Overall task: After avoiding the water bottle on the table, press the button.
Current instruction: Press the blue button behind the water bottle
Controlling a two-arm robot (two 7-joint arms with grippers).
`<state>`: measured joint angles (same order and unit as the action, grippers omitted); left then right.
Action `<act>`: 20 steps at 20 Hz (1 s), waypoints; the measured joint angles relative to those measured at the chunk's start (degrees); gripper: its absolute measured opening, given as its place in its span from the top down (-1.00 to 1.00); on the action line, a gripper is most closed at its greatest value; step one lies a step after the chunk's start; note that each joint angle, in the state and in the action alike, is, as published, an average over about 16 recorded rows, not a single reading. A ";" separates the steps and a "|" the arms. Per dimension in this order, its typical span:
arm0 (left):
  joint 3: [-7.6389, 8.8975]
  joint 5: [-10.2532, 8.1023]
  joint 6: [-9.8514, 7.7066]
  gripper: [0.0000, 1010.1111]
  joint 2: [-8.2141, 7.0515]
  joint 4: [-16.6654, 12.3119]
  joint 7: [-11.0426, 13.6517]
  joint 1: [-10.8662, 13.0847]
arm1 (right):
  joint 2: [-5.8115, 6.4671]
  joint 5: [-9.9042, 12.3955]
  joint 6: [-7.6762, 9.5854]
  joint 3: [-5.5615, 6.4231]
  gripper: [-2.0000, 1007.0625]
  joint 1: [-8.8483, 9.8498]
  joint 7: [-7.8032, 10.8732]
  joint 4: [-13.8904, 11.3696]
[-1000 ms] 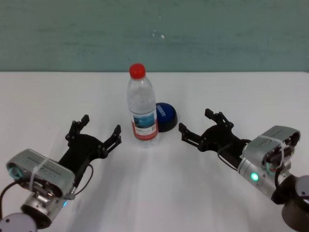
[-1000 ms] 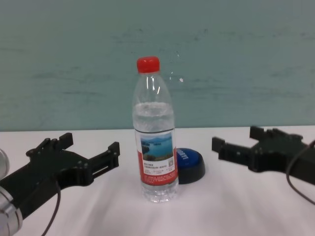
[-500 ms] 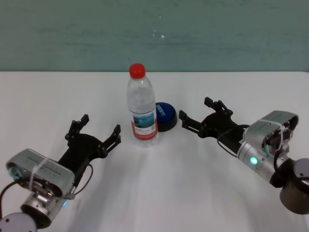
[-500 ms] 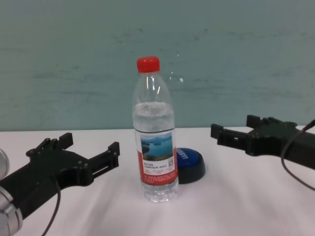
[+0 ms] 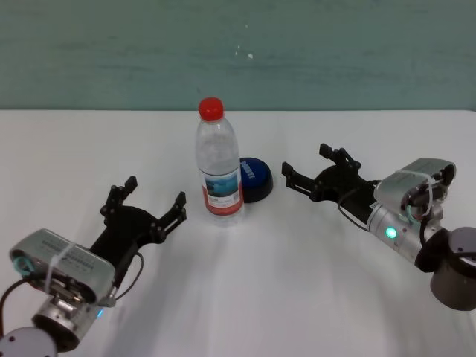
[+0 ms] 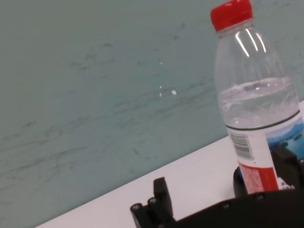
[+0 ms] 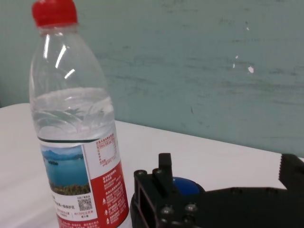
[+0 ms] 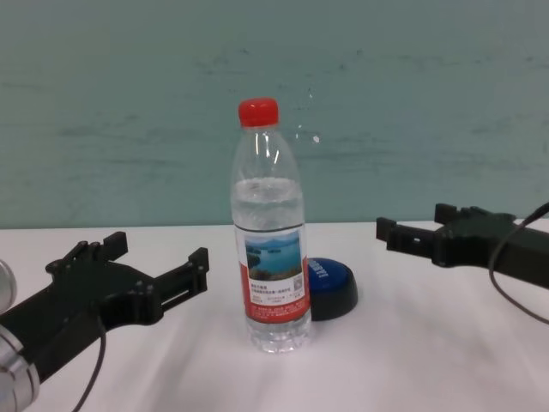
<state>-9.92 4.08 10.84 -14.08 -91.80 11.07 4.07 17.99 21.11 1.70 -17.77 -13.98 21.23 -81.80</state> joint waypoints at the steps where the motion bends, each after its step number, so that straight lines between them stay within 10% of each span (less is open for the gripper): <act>1: 0.00 0.00 0.00 -0.98 0.00 0.00 0.00 0.00 | -0.09 -0.03 -0.11 -0.14 -0.99 -0.48 0.10 0.69; 20: 0.00 0.00 0.00 -0.98 0.00 0.00 0.00 0.00 | -2.89 -1.20 -2.11 -2.41 -0.99 -9.13 2.28 12.84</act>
<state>-9.92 4.08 10.84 -14.08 -91.80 11.07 4.07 15.10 19.90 -0.41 -20.18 -23.12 23.51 -68.96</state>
